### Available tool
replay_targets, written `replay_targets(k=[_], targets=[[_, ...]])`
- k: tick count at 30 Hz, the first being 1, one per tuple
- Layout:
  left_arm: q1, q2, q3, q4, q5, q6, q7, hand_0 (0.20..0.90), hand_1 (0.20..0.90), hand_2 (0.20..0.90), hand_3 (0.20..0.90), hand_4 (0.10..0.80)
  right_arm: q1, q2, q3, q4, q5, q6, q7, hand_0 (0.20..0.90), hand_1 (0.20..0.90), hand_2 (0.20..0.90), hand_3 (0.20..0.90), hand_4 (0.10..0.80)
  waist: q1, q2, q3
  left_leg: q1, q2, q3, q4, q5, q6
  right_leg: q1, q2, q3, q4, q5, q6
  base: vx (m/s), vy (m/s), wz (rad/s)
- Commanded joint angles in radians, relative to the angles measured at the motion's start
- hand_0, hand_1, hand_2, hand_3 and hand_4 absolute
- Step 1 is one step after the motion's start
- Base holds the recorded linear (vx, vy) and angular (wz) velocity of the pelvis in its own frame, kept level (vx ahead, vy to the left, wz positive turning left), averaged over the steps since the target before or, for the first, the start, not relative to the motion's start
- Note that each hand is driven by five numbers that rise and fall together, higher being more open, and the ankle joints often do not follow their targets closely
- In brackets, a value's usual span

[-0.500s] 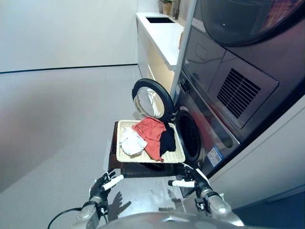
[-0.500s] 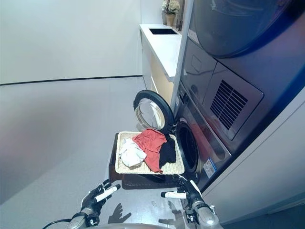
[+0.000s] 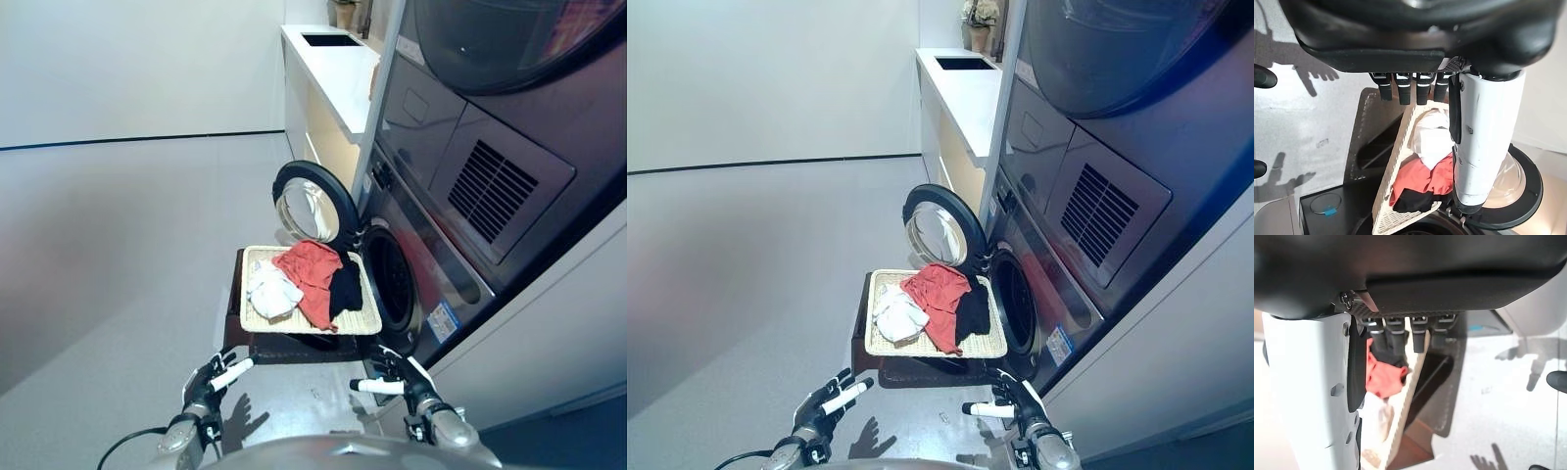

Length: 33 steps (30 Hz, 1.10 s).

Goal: Pick up the clothes and place them into the washing machine

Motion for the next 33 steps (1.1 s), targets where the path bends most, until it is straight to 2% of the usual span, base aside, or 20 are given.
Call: replay_targets(k=[1, 12, 20, 23, 25, 26, 27, 29, 30, 33], targets=[[-0.118, 0.012, 0.018, 0.015, 0.017, -0.076, 0.006, 0.900, 0.900, 0.900, 0.900, 0.800, -0.075, 0.004, -0.058, -0.043, 0.050, -0.067, -0.024, 0.900, 0.900, 0.900, 0.900, 0.800, 0.019, -0.012, 0.020, -0.003, -0.029, 0.017, -0.002, -0.021, -0.025, 0.001, 0.051, -0.034, 0.000, 0.003, -0.013, 0.000, 0.000, 0.00], [-0.136, 0.009, 0.004, 0.029, 0.028, -0.080, 0.011, 0.900, 0.900, 0.900, 0.900, 0.800, -0.088, 0.000, -0.061, -0.025, 0.049, -0.060, -0.027, 0.900, 0.900, 0.900, 0.900, 0.800, 0.014, -0.019, 0.024, -0.026, -0.042, 0.012, -0.002, -0.015, -0.014, -0.018, 0.032, -0.036, 0.000, 0.018, -0.006, 0.001, 0.036, 0.00], [-0.133, 0.007, 0.006, 0.020, 0.020, -0.079, 0.012, 0.900, 0.900, 0.900, 0.900, 0.800, -0.096, 0.002, -0.077, -0.022, 0.063, -0.054, -0.028, 0.900, 0.900, 0.900, 0.900, 0.800, 0.030, -0.014, 0.040, -0.025, -0.065, -0.001, -0.001, -0.018, 0.020, -0.053, -0.012, -0.035, 0.120, -0.011, 0.005, 0.034, 0.110, 0.06], [-0.130, 0.014, 0.001, -0.012, 0.022, -0.078, 0.013, 0.900, 0.900, 0.900, 0.900, 0.800, -0.094, 0.000, -0.096, -0.029, 0.075, -0.054, -0.032, 0.900, 0.900, 0.900, 0.900, 0.800, 0.032, -0.012, 0.048, -0.023, -0.085, -0.013, 0.023, -0.032, 0.036, -0.056, -0.036, -0.037, 0.170, -0.014, 0.016, 0.045, 0.151, 0.04], [-0.125, 0.016, -0.002, -0.028, 0.031, -0.075, 0.010, 0.900, 0.900, 0.900, 0.900, 0.800, -0.086, 0.001, -0.116, -0.027, 0.083, -0.054, -0.034, 0.900, 0.900, 0.900, 0.900, 0.800, 0.029, -0.008, 0.049, -0.020, -0.120, -0.022, 0.058, -0.059, 0.055, -0.069, -0.074, -0.043, 0.247, 0.009, 0.026, 0.069, 0.246, 0.07], [-0.125, 0.016, -0.002, -0.028, 0.031, -0.075, 0.010, 0.900, 0.900, 0.900, 0.900, 0.800, -0.086, 0.001, -0.116, -0.027, 0.083, -0.054, -0.034, 0.900, 0.900, 0.900, 0.900, 0.800, 0.029, -0.009, 0.049, -0.021, -0.120, -0.022, 0.060, -0.060, 0.055, -0.070, -0.075, -0.042, 0.249, 0.008, 0.026, 0.038, 0.234, 0.34], [-0.119, 0.023, 0.001, -0.048, 0.034, -0.073, 0.007, 0.900, 0.900, 0.900, 0.900, 0.800, -0.082, -0.001, -0.121, -0.034, 0.082, -0.051, -0.029, 0.900, 0.900, 0.900, 0.900, 0.800, 0.025, -0.003, 0.056, -0.017, -0.141, -0.030, 0.073, -0.067, 0.067, -0.107, -0.103, -0.035, 0.343, 0.063, 0.021, 0.018, 0.162, 0.32], [-0.122, 0.027, 0.004, -0.045, 0.036, -0.072, 0.007, 0.900, 0.900, 0.900, 0.900, 0.800, -0.082, 0.000, -0.121, -0.035, 0.086, -0.051, -0.029, 0.900, 0.900, 0.900, 0.900, 0.800, 0.019, -0.002, 0.062, -0.017, -0.147, -0.037, 0.077, -0.065, 0.073, -0.126, -0.106, -0.021, 0.380, 0.089, 0.017, 0.008, 0.194, 0.20], [-0.129, 0.032, 0.010, -0.036, 0.043, -0.072, 0.012, 0.900, 0.900, 0.900, 0.900, 0.800, -0.086, 0.007, -0.120, -0.029, 0.100, -0.053, -0.028, 0.900, 0.900, 0.900, 0.900, 0.800, 0.009, 0.002, 0.074, -0.015, -0.146, -0.047, 0.080, -0.065, 0.079, -0.162, -0.093, 0.002, 0.430, 0.093, 0.002, 0.009, 0.195, 0.18], [-0.131, 0.037, 0.017, -0.043, 0.044, -0.073, 0.013, 0.900, 0.900, 0.900, 0.900, 0.800, -0.084, 0.012, -0.119, -0.029, 0.108, -0.053, -0.025, 0.900, 0.900, 0.900, 0.900, 0.800, 0.006, 0.007, 0.077, -0.012, -0.140, -0.046, 0.086, -0.072, 0.078, -0.197, -0.075, -0.006, 0.430, 0.068, -0.004, 0.034, 0.074, 0.12]])
